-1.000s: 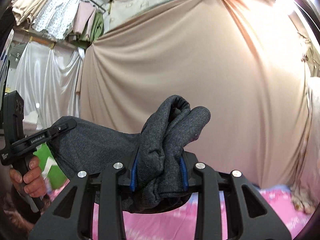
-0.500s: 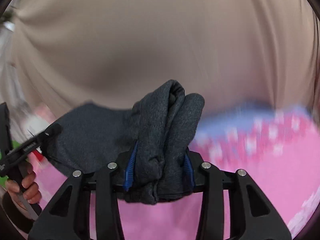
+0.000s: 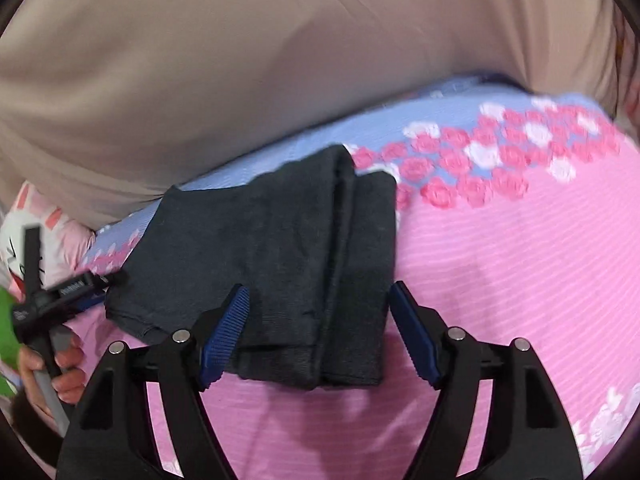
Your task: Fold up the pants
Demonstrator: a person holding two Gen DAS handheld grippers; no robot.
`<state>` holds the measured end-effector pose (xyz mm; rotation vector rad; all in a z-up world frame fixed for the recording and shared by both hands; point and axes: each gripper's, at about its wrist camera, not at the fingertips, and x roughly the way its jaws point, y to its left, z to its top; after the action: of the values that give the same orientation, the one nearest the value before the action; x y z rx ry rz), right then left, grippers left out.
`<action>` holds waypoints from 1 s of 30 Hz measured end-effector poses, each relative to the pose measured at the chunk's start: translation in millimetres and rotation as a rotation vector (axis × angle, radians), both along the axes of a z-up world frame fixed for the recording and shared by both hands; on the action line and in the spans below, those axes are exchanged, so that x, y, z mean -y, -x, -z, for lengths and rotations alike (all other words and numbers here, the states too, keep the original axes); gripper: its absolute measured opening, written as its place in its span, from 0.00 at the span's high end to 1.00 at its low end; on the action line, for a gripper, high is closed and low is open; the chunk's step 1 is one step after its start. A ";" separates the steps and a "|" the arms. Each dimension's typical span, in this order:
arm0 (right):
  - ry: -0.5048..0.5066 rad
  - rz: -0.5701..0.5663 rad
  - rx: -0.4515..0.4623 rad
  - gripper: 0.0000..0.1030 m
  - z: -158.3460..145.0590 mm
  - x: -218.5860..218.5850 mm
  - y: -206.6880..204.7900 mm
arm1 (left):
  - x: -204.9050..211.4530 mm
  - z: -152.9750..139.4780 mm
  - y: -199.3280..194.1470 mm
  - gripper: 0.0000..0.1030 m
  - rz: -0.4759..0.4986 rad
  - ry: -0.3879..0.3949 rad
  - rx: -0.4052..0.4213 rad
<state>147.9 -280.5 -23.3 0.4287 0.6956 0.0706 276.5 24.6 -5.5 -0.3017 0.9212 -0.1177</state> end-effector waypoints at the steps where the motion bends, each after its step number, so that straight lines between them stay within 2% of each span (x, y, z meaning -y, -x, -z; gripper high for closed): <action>1: -0.051 -0.020 -0.030 0.26 7.6 3.1 -7.4 | 6.3 -0.6 1.8 0.63 0.057 0.029 0.005; 2: -0.081 -0.039 -0.053 0.41 12.4 3.8 -13.4 | 8.7 -1.3 2.4 0.67 0.077 0.051 -0.001; 3: -0.070 -0.037 -0.052 0.57 10.7 2.7 -15.9 | 9.5 -5.2 5.4 0.88 0.068 0.054 0.008; 4: -0.071 -0.073 -0.051 0.68 5.5 -1.4 -19.3 | 10.0 -10.5 8.8 0.92 0.062 0.058 0.010; 5: -0.057 -0.079 -0.041 0.71 -1.9 -4.1 -18.8 | 9.6 -19.4 15.3 0.92 0.045 0.049 0.023; 8: -0.041 -0.130 0.036 0.74 -33.5 -11.7 -3.5 | 6.6 -51.1 46.0 0.93 0.054 0.057 0.097; 10: -0.045 -0.139 0.057 0.74 -39.9 -11.9 4.9 | 4.0 -64.7 65.4 0.93 0.036 0.026 0.122; 12: 0.008 -0.144 -0.003 0.65 -19.9 -13.9 3.4 | 4.5 -57.6 71.8 0.89 0.010 -0.073 0.085; 13: 0.056 -0.121 -0.040 0.65 -8.1 -13.9 2.7 | 5.2 -48.3 69.6 0.83 0.016 -0.104 0.052; 14: 0.084 -0.094 -0.048 0.59 -0.7 -12.2 6.7 | 6.6 -31.6 66.5 0.83 0.024 -0.145 -0.010; 15: 0.072 -0.080 -0.024 0.56 0.4 -8.9 15.3 | 6.2 -24.5 68.2 0.83 0.023 -0.161 -0.024; 17: 0.117 -0.022 0.044 0.57 -18.6 -9.1 40.4 | 2.5 -33.5 89.7 0.83 -0.007 -0.166 0.049; 20: 0.213 -0.053 0.156 0.60 -51.7 -32.2 66.8 | 10.9 -58.5 115.0 0.81 -0.029 -0.204 0.159; 21: 0.219 -0.084 0.169 0.65 -54.8 -39.6 67.4 | 16.5 -62.2 117.4 0.72 -0.037 -0.222 0.173; 22: 0.234 -0.127 0.158 0.68 -53.4 -48.8 61.0 | 21.1 -61.6 115.0 0.68 -0.037 -0.236 0.175; 23: 0.263 -0.142 0.114 0.75 -44.7 -51.8 47.8 | 28.8 -58.6 113.4 0.68 -0.026 -0.256 0.166; 25: 0.323 -0.104 -0.010 0.91 -11.6 -44.2 20.1 | 36.1 -47.4 113.3 0.68 -0.020 -0.281 0.125; 26: 0.283 -0.095 0.006 0.94 -7.0 -34.4 22.9 | 37.7 -42.2 114.9 0.68 -0.016 -0.286 0.101; 27: 0.239 -0.087 0.007 0.95 -9.8 -28.2 28.3 | 37.9 -40.1 119.5 0.67 -0.014 -0.292 0.097; 28: 0.215 -0.075 0.017 0.95 -19.0 -25.0 37.9 | 37.3 -38.4 123.8 0.63 -0.014 -0.298 0.103; 30: 0.235 -0.052 0.065 0.90 -35.1 -25.2 57.4 | 37.2 -36.9 135.2 0.56 -0.016 -0.316 0.126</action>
<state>90.5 -255.3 11.8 0.1817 0.6421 0.0511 141.3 -12.7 31.4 -0.0084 0.7977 0.0243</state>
